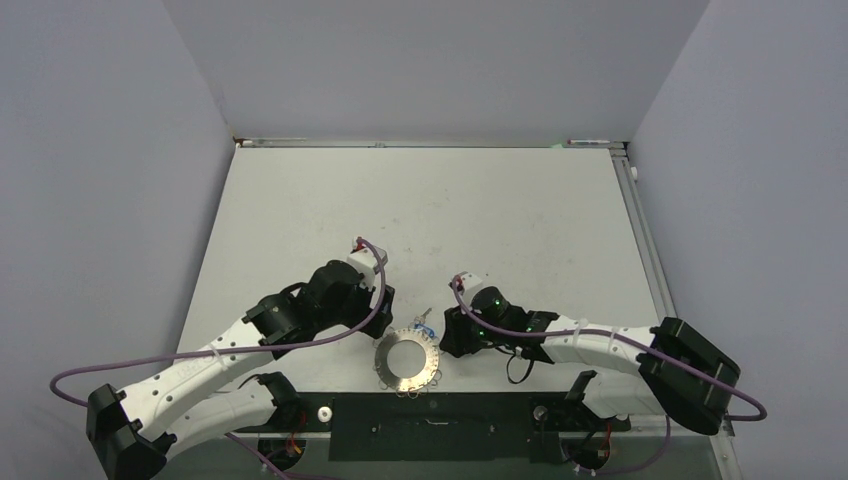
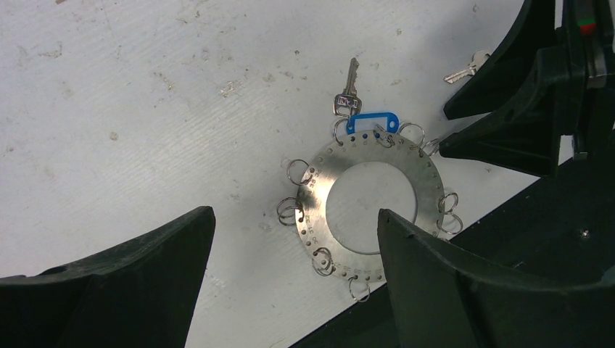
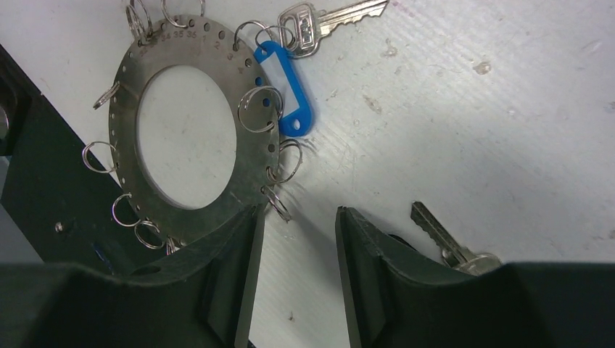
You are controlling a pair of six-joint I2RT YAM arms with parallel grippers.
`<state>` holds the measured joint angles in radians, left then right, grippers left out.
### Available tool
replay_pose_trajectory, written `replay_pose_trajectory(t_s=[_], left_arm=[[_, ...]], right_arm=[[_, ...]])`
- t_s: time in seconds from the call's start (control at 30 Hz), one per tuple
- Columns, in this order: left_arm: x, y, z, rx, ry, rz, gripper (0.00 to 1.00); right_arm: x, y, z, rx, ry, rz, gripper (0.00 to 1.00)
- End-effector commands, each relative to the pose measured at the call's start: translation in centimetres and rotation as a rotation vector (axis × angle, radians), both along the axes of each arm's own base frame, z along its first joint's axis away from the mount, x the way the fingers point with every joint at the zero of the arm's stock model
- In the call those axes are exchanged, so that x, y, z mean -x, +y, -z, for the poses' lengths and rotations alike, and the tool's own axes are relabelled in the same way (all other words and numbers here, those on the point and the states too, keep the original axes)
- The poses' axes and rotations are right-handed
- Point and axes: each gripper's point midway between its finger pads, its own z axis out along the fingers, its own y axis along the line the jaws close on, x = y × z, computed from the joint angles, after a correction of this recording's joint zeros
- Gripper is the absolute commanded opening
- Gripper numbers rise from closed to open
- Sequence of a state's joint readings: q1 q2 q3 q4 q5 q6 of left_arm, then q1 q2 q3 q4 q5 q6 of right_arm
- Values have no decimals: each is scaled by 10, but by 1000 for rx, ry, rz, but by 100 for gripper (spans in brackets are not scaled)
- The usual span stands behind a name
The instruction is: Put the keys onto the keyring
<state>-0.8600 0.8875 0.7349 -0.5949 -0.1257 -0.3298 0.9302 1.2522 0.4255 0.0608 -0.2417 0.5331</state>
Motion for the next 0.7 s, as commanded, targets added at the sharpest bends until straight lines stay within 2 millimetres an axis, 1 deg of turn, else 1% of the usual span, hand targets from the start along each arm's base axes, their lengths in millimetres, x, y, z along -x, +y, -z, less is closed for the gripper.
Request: replay_pose_trajectory(t_s=[0.0,0.17,0.33,0.53,0.57,0.67], left_arm=[[-5,-8,-13,41,-29,16,79],[-5,-8,-13,40,-27,16,79],[-5,-7,-14,42,-29,14,79],[-5,-7,-13,39,-27,13,79],[-5,-8,-13,39,-26,14,79],[-5,-7,-13,39,-26,14,79]], right_arm=[[1,19,-3,-90,-6,-63,42],[7,19,9,-84,32,-75,38],[12,19,11,-99,43,-84,30],[13,20,8,-113,42,-92,27],[14,21,8,-115,42,-94,25],[15,21,11,-109,43,-99,6]])
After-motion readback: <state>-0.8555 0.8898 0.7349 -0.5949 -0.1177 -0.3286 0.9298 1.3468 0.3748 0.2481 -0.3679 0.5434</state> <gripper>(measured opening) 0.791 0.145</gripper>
